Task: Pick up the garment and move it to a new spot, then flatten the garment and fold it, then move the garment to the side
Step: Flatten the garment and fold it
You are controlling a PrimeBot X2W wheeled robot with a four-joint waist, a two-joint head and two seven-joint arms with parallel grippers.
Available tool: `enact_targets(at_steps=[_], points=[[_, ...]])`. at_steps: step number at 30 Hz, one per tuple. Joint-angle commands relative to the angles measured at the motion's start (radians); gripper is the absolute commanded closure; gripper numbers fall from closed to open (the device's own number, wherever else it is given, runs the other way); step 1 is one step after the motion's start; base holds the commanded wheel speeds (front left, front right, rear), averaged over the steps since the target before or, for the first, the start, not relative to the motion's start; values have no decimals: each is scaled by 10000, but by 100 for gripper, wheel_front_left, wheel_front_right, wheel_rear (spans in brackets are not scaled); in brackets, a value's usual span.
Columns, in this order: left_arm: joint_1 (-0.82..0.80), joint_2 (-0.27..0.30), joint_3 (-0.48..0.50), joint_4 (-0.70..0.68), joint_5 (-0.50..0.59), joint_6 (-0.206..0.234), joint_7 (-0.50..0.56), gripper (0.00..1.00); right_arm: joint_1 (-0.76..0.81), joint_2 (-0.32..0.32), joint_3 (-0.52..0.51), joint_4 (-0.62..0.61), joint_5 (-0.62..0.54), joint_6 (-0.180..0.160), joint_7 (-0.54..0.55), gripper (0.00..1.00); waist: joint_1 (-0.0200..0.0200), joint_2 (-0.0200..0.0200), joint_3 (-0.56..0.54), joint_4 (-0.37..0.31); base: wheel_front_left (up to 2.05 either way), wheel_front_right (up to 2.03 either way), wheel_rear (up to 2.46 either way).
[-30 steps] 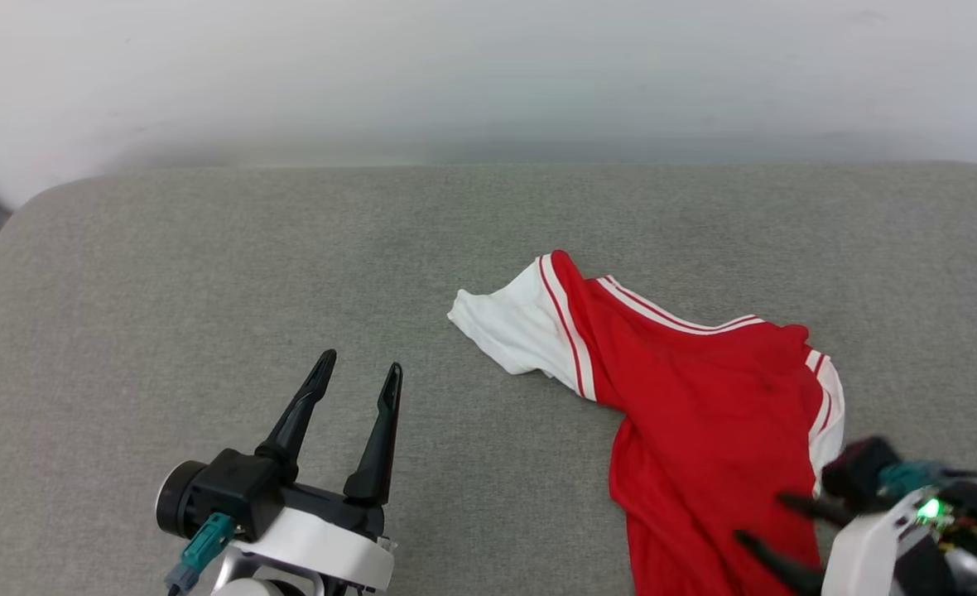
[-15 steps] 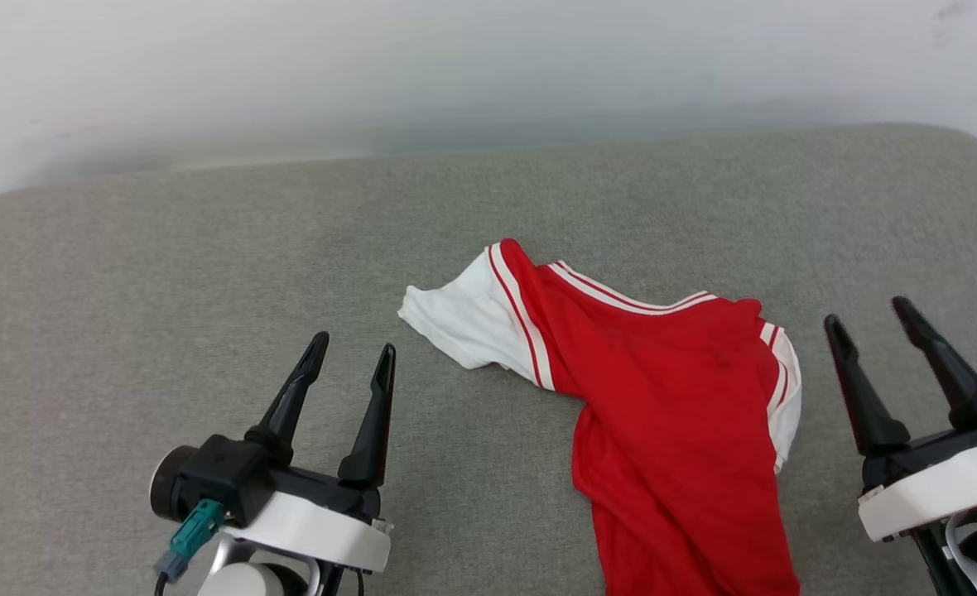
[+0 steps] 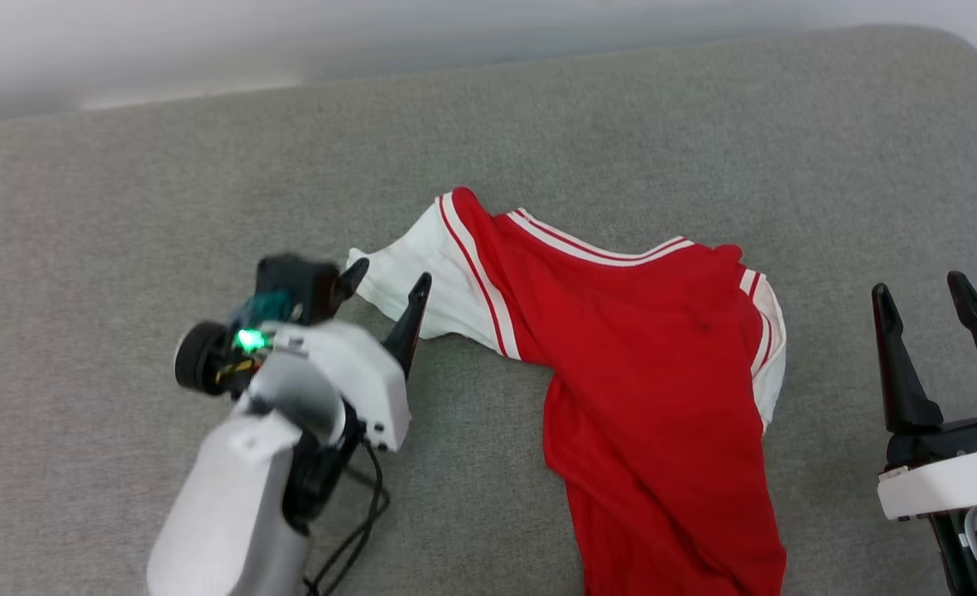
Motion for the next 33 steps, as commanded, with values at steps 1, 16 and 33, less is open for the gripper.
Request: enact_targets(at_steps=[1, 16, 33], points=[[-339, 126, -56, 113, 157, 133, 575, 0, -155, 74, 24, -45, -54, -3, 8, 0, -1, 0, 321, -132, 0, 0, 0], [-2423, 899, -763, 2521, 1197, 578, 4419, 0, -454, 311, 371, 200, -4, -3, -282, 0, -1, 0, 1536, -541, 0, 0, 0], [-726, 1345, -197, 1289, 563, 866, 2816, 100, -160, 270, 283, 672, -189, -3, 142, 0, -1, 0, 523, 190, 0, 0, 0]])
